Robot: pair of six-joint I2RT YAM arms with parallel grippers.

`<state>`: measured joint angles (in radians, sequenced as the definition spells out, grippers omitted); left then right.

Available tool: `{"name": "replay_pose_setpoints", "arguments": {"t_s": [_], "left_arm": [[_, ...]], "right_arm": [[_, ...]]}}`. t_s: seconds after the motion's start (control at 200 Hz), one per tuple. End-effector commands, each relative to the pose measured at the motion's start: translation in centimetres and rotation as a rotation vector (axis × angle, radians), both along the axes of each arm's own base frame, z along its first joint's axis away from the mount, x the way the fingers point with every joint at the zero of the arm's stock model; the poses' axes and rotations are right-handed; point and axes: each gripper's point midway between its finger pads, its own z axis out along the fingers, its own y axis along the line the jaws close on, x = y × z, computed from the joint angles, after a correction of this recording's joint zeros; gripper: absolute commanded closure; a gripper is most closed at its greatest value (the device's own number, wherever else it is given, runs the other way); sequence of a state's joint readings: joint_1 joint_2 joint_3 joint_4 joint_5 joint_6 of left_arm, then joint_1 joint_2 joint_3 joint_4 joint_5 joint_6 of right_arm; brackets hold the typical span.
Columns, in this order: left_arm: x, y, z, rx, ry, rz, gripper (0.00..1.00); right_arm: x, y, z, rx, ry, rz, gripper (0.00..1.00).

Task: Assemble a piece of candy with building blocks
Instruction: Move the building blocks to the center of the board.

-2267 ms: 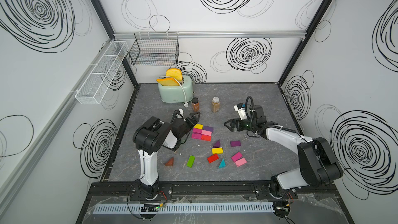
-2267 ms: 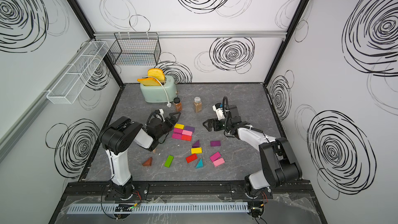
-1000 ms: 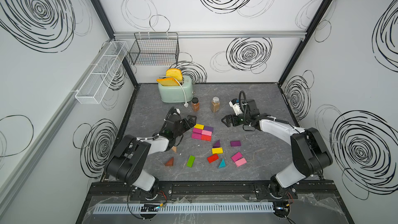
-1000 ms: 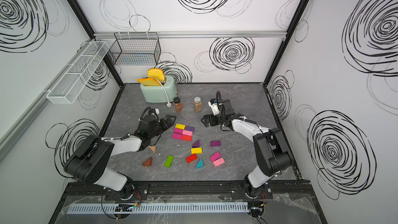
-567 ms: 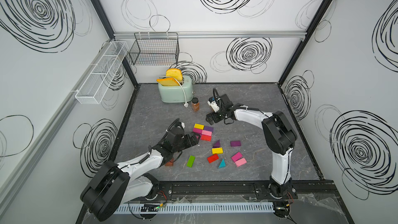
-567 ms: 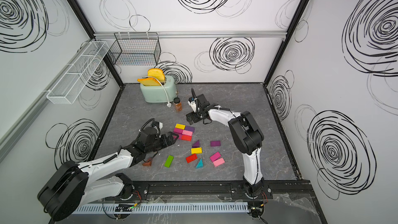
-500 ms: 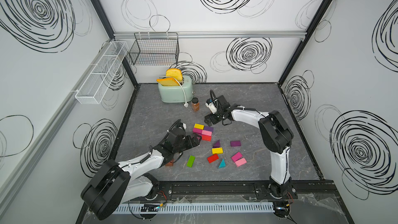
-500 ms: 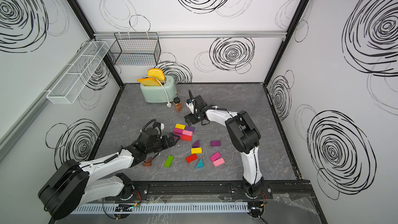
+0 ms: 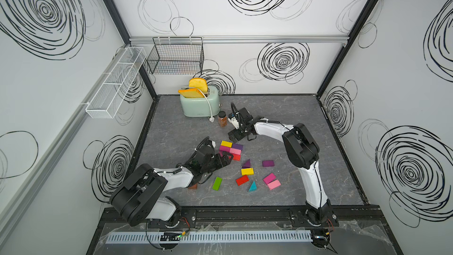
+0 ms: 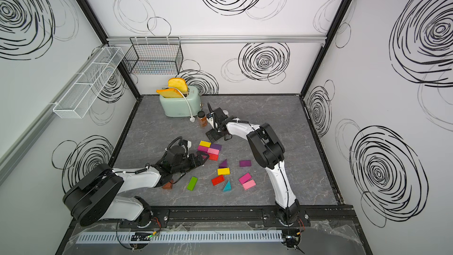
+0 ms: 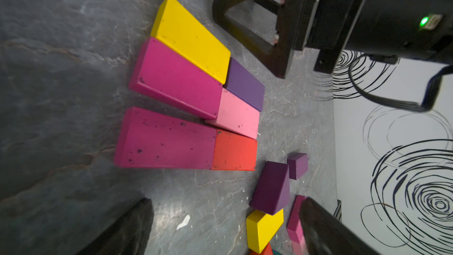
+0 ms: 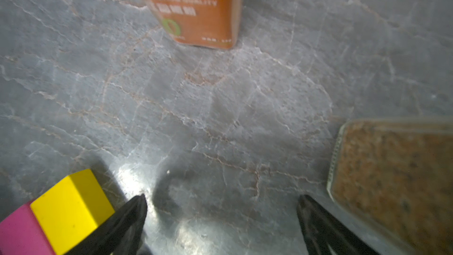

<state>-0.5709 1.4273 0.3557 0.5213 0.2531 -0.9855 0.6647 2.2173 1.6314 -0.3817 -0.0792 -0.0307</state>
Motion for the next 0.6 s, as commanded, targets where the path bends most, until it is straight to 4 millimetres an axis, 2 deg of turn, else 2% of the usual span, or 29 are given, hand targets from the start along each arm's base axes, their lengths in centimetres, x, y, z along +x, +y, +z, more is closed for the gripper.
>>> {"name": "replay_pose_setpoints", "arguments": {"t_s": [0.0, 0.275, 0.305, 0.595], "left_arm": [[0.2, -0.3, -0.7, -0.003, 0.024, 0.009, 0.02], [1.5, -0.6, -1.5, 0.011, 0.026, 0.033, 0.02], [2.0, -0.9, -1.0, -0.004, 0.001, 0.034, 0.02], [2.8, -1.1, -0.7, -0.014, -0.005, 0.042, 0.02]], "right_arm": [[-1.1, 1.0, -0.8, -0.017, 0.036, 0.093, 0.01], [-2.5, 2.2, -1.5, -0.013, 0.07, 0.163, 0.0], [-2.5, 2.2, -1.4, -0.011, 0.071, 0.164, 0.0], [-2.9, 2.2, -1.0, -0.004, 0.076, 0.173, 0.01]]}}
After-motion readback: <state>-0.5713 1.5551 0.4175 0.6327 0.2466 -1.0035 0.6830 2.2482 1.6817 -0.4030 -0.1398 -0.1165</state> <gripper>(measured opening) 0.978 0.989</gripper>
